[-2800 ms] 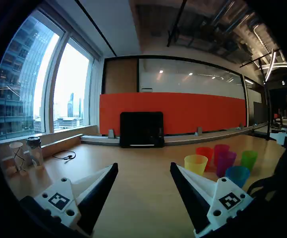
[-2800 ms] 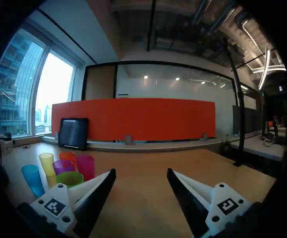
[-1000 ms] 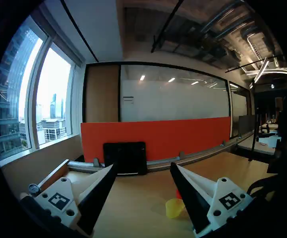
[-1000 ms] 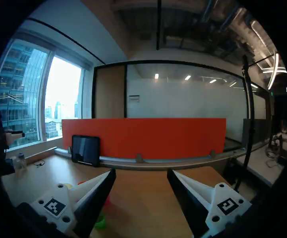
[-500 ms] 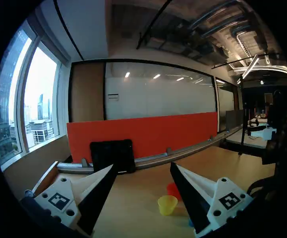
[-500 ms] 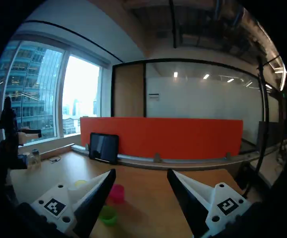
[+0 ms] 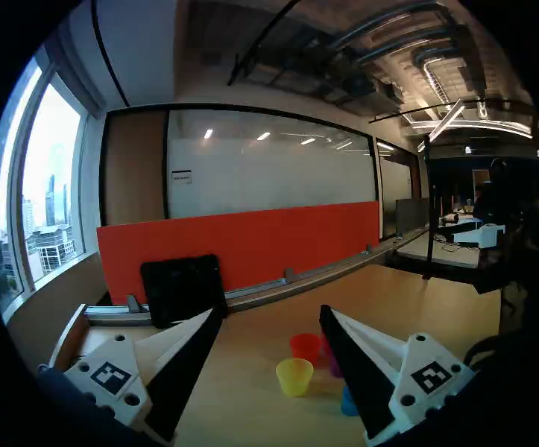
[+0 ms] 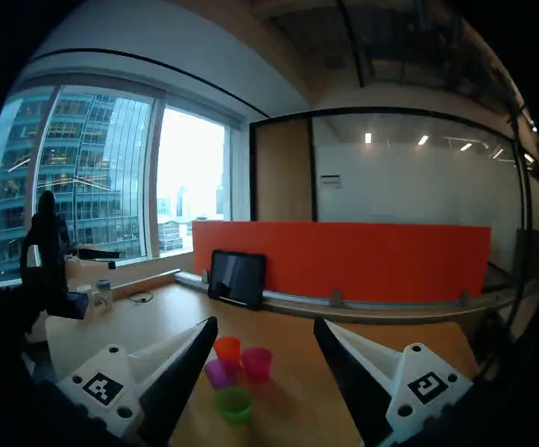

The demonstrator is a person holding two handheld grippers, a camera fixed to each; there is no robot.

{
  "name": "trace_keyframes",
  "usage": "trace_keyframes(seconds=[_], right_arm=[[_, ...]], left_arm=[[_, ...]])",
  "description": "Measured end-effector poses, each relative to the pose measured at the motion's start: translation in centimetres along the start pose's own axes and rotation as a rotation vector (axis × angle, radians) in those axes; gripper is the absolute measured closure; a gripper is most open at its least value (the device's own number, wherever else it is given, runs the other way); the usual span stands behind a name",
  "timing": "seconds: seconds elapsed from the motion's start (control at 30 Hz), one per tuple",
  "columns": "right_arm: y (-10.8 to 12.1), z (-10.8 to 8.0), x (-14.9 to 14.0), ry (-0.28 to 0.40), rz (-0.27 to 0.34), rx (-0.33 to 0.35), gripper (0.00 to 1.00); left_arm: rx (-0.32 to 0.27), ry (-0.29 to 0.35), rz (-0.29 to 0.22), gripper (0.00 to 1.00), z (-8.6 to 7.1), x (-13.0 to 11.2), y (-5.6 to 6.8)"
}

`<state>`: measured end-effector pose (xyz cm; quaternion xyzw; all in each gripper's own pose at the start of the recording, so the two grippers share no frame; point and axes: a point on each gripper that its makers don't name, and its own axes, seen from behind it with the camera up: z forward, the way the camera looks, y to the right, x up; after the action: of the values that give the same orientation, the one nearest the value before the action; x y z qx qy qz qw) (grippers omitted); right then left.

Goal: Pour water

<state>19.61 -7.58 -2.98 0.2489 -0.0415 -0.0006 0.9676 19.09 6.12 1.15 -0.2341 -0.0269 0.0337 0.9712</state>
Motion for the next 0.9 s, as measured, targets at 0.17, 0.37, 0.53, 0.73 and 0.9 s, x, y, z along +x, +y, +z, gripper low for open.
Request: trace_keyframes(seconds=[0.17,0.37,0.53,0.73,0.9], right_arm=[[-0.4,0.1,0.1,-0.011,0.002,0.027,0.00],[-1.2,0.2,-0.6,-0.049,-0.030,0.064,0.00],[-1.2,0.3,-0.9,-0.069,-0.056,0.075,0.00],[-1.6,0.2,-1.6,-0.099,-0.086,0.094,0.00],[-1.9,0.2,-2.3,-0.124,-0.104,0.114,0.00]], left_arm=[[-0.030,-0.022,0.008,0.02,0.2,-0.7,0.5],[-0.072,-0.048,0.012,0.02,0.3,-1.5,1.2],[-0.098,-0.067,0.016,0.03,0.3,-2.2,1.7],[-0.126,-0.092,0.031,0.03,0.3,-3.0,2.3],[-0.151,-0.115,0.039,0.03,0.4,-4.0,2.9]])
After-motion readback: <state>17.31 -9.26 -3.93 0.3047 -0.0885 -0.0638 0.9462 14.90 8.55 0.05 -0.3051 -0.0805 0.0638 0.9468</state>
